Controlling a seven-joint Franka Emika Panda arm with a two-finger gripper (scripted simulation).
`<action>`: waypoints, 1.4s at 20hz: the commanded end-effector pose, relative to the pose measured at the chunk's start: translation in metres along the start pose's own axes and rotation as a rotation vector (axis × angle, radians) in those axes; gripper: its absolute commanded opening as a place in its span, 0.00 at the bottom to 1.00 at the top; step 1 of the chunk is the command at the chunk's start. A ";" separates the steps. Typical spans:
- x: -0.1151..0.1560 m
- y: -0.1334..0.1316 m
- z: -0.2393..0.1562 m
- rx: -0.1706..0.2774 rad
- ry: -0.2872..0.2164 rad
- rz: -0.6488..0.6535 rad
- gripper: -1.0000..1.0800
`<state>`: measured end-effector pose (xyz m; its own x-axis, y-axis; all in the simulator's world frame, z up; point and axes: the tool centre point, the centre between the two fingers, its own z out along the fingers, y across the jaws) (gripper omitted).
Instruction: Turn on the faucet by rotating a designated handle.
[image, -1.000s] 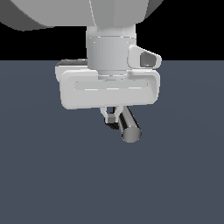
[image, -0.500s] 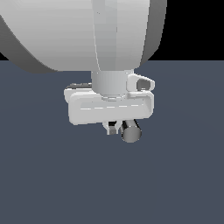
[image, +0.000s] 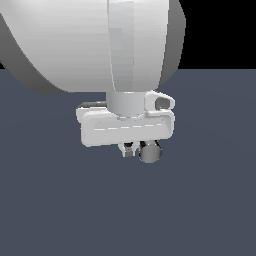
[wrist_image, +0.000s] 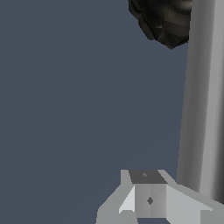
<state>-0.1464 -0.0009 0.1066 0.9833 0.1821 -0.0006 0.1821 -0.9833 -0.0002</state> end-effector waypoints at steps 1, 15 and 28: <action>0.000 0.000 -0.001 0.000 0.001 0.000 0.00; 0.003 0.043 -0.001 0.000 0.001 0.000 0.00; 0.007 0.103 -0.001 0.000 0.001 0.000 0.00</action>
<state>-0.1296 -0.0909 0.1064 0.9828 0.1841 -0.0127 0.1841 -0.9829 -0.0066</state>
